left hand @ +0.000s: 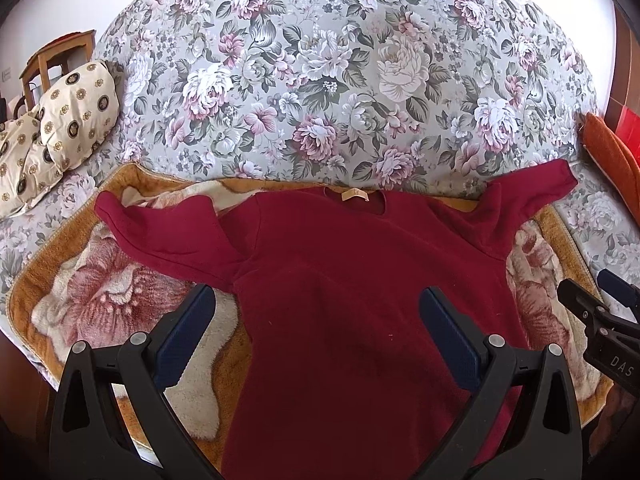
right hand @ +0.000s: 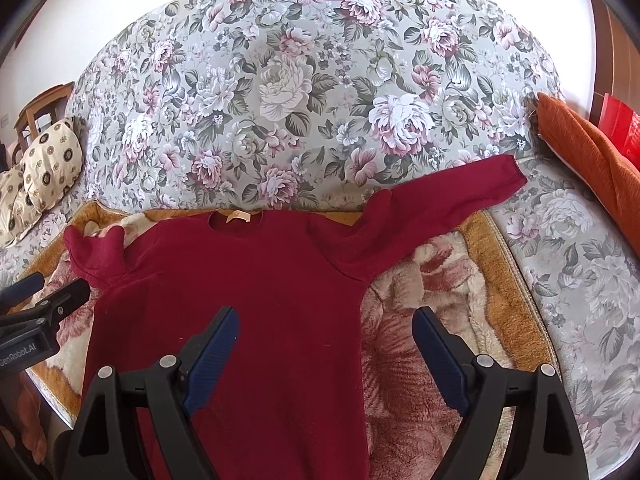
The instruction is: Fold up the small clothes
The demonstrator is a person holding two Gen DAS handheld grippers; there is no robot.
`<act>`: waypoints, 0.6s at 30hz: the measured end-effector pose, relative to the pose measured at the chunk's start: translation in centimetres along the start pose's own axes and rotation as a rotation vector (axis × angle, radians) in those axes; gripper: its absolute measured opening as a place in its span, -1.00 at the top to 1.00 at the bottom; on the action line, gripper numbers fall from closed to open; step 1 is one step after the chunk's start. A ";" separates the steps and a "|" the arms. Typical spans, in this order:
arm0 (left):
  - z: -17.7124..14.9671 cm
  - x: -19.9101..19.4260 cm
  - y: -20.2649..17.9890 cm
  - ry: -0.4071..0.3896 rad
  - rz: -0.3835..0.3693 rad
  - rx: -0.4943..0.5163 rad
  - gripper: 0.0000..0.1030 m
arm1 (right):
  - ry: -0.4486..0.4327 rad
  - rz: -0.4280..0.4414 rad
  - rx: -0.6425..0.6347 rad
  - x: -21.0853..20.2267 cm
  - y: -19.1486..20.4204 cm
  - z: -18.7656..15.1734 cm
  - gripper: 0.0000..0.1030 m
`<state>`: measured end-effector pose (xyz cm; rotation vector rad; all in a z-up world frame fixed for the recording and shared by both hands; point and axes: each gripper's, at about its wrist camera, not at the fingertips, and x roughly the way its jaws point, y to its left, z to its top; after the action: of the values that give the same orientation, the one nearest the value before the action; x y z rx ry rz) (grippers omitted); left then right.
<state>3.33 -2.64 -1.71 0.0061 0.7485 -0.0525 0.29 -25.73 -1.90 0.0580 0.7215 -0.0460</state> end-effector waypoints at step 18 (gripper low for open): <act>1.5 2.8 -2.7 0.030 -0.014 0.016 -0.99 | 0.013 -0.009 0.052 2.3 -1.2 1.6 -0.68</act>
<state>6.29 -5.48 -2.44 0.0172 0.7782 -0.0714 3.00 -27.05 -2.31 0.1047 0.7337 -0.0727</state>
